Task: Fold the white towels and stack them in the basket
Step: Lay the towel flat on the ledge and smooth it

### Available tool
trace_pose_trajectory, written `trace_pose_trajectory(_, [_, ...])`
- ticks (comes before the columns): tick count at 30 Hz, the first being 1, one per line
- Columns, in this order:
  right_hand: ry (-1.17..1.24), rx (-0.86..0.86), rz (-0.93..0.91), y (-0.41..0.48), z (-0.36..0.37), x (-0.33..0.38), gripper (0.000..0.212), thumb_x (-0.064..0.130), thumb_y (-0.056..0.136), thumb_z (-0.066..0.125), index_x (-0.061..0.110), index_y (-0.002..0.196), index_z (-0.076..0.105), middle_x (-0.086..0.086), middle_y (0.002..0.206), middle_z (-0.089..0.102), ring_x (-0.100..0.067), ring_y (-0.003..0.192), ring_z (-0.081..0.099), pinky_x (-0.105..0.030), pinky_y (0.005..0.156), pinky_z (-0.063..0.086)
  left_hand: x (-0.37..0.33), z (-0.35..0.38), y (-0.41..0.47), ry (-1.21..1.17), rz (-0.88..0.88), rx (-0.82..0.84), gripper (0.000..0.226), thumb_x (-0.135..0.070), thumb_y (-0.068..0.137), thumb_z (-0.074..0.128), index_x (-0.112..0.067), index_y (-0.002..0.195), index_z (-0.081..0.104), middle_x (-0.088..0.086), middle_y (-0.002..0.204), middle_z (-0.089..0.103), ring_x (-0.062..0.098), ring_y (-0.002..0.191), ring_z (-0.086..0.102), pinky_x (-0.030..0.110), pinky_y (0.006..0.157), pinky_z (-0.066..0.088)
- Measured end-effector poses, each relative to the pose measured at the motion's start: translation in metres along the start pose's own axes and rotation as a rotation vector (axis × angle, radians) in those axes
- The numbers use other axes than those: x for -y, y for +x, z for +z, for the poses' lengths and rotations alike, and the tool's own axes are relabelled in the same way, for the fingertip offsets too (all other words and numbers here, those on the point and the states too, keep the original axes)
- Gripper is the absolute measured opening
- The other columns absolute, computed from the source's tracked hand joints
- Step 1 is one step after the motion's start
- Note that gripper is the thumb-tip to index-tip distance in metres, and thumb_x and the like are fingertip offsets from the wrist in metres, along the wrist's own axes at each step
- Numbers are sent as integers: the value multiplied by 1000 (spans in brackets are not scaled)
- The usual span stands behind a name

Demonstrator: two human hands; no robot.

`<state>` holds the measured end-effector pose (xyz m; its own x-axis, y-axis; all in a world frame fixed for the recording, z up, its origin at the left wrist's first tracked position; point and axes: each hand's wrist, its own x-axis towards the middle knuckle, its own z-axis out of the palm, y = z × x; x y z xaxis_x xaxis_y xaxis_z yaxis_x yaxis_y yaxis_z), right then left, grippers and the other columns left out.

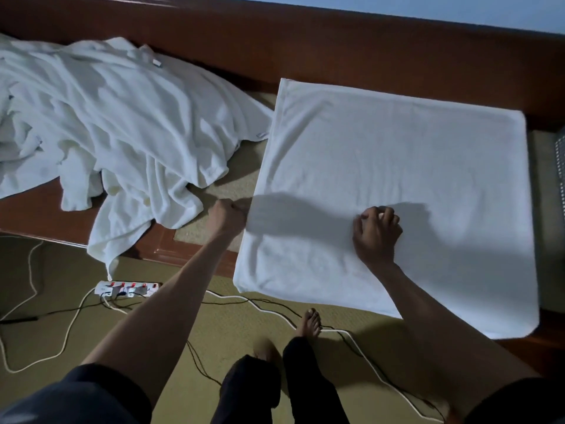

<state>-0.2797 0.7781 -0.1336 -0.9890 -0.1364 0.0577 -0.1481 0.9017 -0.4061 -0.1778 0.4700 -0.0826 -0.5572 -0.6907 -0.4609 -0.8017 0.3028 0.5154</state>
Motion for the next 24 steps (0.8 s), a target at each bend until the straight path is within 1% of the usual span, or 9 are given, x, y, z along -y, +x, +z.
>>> trace_pose_trajectory(3, [10,8,-35,24,7,1,22,29,96,56,7,95,60,-18,109,53,-43,102,51,-51,86,42,-3,0,3,10,61,-17,20,-15,97,51,-2,91,64,20,98,68,33,83,57,37,68,41])
trace_pose_trajectory(5, [15,17,-62,41,13,7,19,26,96,60,7,96,60,-18,109,53,-42,102,51,-51,85,42,-18,4,10,-31,120,25,25,-30,100,56,-8,101,68,15,105,70,33,94,61,36,73,43])
trace_pose_trajectory(8, [18,36,-82,63,20,23,19,26,97,59,6,98,60,-18,109,54,-41,104,50,-49,85,41,-41,12,28,-8,144,63,31,-47,96,65,-16,94,68,10,101,70,30,98,63,40,83,51])
trace_pose_trajectory(10, [42,38,-90,76,23,34,20,26,97,58,6,100,61,-18,109,54,-41,105,50,-48,85,41,-51,17,42,-1,136,108,31,-39,92,72,-17,74,59,5,80,65,28,84,62,36,71,50])
trace_pose_trajectory(12, [57,36,-109,88,27,43,21,26,97,57,6,100,61,-18,108,54,-41,104,51,-47,84,41,-58,16,52,50,128,123,38,-30,91,74,-16,63,51,0,66,54,25,73,56,30,59,39])
trace_pose_trajectory(15, [67,26,-121,108,34,53,27,30,95,53,5,100,60,-18,108,55,-42,103,52,-48,81,43,-67,12,56,144,102,58,37,-27,89,70,-15,63,46,-1,66,47,22,68,48,30,52,28])
trace_pose_trajectory(18, [60,-8,-135,128,37,61,26,29,93,54,5,99,60,-18,105,56,-42,100,54,-47,77,44,-77,14,64,128,122,40,20,-19,81,65,-8,71,51,3,68,50,20,62,46,30,50,27])
trace_pose_trajectory(22, [76,-21,-133,157,42,72,22,25,94,56,4,101,60,-19,108,57,-42,102,53,-47,81,43,-108,16,97,75,229,13,29,-40,83,65,-12,75,65,6,78,67,29,82,64,31,66,41])
trace_pose_trajectory(24, [65,-19,-137,171,46,76,36,35,97,44,3,103,59,-19,111,55,-41,103,52,-47,83,41,-128,20,116,90,239,15,36,-48,92,63,-14,98,72,12,104,70,32,106,62,35,81,43])
